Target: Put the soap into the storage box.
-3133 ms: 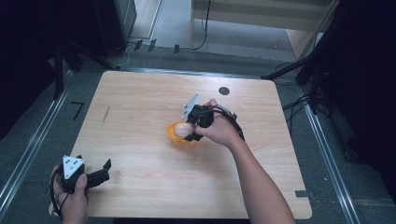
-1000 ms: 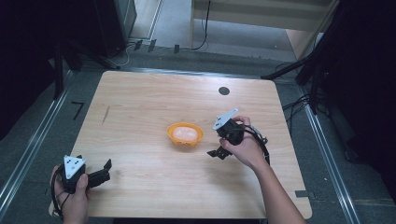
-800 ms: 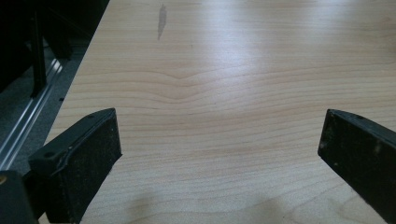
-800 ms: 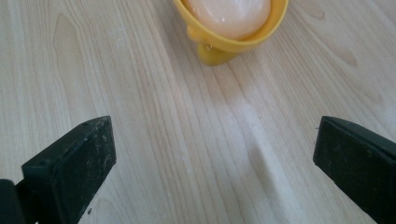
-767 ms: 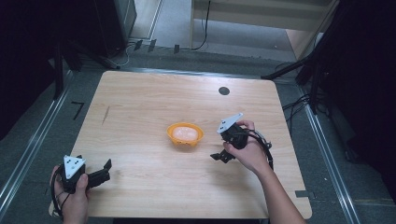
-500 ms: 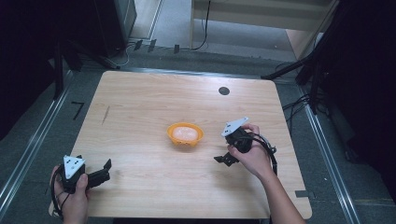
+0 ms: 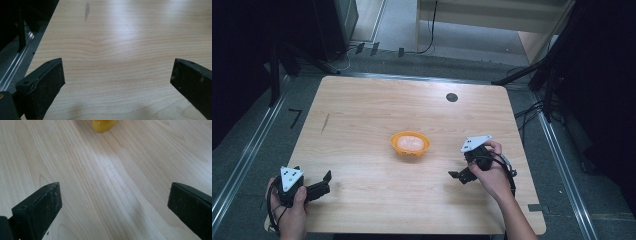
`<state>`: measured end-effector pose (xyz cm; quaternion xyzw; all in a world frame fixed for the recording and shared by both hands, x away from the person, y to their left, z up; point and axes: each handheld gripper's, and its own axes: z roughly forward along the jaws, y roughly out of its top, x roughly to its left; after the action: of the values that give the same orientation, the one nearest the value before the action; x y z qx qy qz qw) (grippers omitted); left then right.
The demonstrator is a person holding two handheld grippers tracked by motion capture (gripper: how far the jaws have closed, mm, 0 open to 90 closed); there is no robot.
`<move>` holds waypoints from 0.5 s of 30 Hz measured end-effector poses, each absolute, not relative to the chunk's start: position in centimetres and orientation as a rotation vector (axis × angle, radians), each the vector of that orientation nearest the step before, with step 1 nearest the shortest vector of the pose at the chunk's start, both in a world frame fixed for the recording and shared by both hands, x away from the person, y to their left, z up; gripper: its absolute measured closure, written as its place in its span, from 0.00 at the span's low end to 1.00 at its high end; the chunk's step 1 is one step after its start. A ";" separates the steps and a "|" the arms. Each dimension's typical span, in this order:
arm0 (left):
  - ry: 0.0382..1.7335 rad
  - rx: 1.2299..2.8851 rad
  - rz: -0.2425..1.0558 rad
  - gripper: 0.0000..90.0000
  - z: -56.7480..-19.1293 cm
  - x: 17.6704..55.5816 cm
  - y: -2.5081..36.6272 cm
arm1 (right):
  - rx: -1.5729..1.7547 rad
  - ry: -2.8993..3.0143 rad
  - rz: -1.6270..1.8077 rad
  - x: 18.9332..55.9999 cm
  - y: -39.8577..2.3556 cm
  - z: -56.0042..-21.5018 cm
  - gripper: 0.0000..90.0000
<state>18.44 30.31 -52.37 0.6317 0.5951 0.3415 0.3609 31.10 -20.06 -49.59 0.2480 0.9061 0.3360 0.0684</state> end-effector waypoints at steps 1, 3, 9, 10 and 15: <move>1.533 1.628 0.882 0.00 -52.4 18.4 30.3 | 0.752 2.725 1.018 31.0 -20.3 -49.7 0.00; 1.533 1.628 0.883 0.00 -52.4 18.4 30.3 | 0.768 2.718 1.033 30.8 -20.7 -49.9 0.00; 1.537 1.629 0.882 0.00 -52.4 18.4 30.3 | 0.814 2.698 1.058 30.2 -21.9 -50.5 0.00; 1.537 1.627 0.884 0.00 -52.4 18.4 30.3 | 0.826 2.698 1.071 30.1 -22.2 -50.6 0.00; 1.538 1.630 0.885 0.00 -52.4 18.5 30.3 | 0.874 2.686 1.083 29.4 -23.3 -51.0 0.00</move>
<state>18.47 30.25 -52.38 0.6318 0.5959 0.3428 0.3581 29.40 -23.30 -51.04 0.2884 0.8864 0.3574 0.0584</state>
